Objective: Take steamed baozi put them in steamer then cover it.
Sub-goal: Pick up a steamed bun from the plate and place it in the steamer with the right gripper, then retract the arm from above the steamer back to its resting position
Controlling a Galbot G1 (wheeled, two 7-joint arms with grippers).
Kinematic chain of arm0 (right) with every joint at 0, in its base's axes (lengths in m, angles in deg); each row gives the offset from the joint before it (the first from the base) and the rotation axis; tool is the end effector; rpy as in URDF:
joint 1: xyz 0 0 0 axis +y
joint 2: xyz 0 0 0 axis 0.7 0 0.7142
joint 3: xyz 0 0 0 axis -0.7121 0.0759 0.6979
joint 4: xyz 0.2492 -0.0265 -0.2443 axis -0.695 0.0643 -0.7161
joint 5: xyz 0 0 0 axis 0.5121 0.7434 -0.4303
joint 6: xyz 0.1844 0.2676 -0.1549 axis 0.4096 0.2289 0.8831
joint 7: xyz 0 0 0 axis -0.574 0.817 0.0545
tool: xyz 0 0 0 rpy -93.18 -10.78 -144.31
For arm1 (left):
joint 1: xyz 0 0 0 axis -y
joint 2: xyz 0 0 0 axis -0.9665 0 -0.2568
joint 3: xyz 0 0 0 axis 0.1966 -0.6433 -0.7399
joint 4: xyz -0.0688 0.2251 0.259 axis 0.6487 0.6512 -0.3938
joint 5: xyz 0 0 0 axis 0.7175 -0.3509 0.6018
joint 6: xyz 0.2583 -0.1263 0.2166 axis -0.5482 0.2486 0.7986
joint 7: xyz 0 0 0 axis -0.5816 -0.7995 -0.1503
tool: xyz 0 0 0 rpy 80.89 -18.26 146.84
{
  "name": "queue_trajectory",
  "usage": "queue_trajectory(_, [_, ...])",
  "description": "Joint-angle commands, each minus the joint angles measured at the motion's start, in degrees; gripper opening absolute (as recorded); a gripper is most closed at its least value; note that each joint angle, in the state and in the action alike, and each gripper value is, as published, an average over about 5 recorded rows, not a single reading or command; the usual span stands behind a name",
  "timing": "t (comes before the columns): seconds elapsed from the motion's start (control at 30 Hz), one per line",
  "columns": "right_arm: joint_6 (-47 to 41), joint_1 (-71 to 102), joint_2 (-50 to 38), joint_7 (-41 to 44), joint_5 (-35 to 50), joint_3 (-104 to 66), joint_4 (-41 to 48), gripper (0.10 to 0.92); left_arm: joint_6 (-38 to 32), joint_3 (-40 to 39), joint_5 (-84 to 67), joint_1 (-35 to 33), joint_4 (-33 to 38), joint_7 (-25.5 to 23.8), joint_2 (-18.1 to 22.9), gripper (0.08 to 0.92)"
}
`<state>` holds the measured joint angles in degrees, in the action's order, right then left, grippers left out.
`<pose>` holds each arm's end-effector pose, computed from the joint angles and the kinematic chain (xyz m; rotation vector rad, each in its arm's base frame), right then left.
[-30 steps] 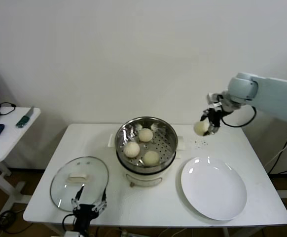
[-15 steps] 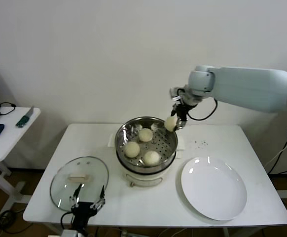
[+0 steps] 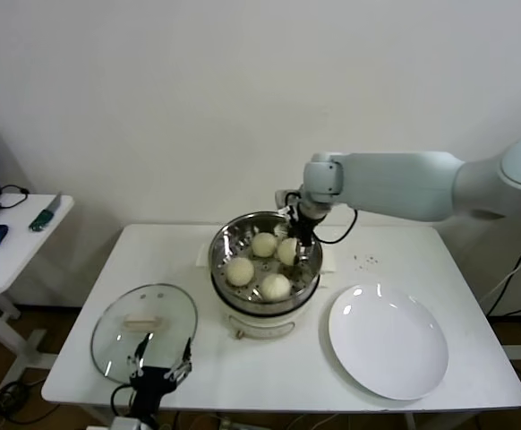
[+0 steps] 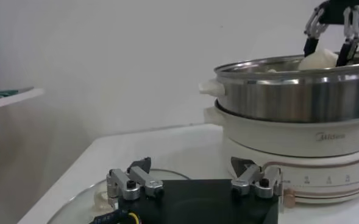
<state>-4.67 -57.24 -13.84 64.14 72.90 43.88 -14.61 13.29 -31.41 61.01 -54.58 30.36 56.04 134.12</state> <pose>0.5785 0.0877 -0.0880 1.3338 -1.3602 1.3992 0.1268 0.0214 -0.3545 -0.0420 -2.8946 -0.1733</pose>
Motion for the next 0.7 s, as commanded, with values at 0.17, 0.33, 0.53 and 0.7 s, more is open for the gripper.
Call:
queue_trajectory(0.17, [-0.9,4.08,1.75,-0.25,-1.53,-0.2,1.45,0.706,0.35,-0.5,0.3,0.69,-0.32,-0.3,0.52,0.823])
queue_trajectory(0.33, [-1.39,3.76,1.77,0.64,-1.64,-1.62,2.41,0.793,0.33,-0.65,0.44,0.89,-0.78,-0.02,0.66,0.823])
queue_trajectory(0.53, [1.04,-1.63,0.33,3.63,-0.48,-0.74,1.47,0.822,0.03,-0.38,0.42,0.29,-0.88,0.12,0.47,0.823])
queue_trajectory(0.7, [2.27,-6.15,-3.19,5.1,2.19,-0.31,-1.38,0.823,0.0,0.01,0.11,0.5,-1.16,0.36,0.1,0.823])
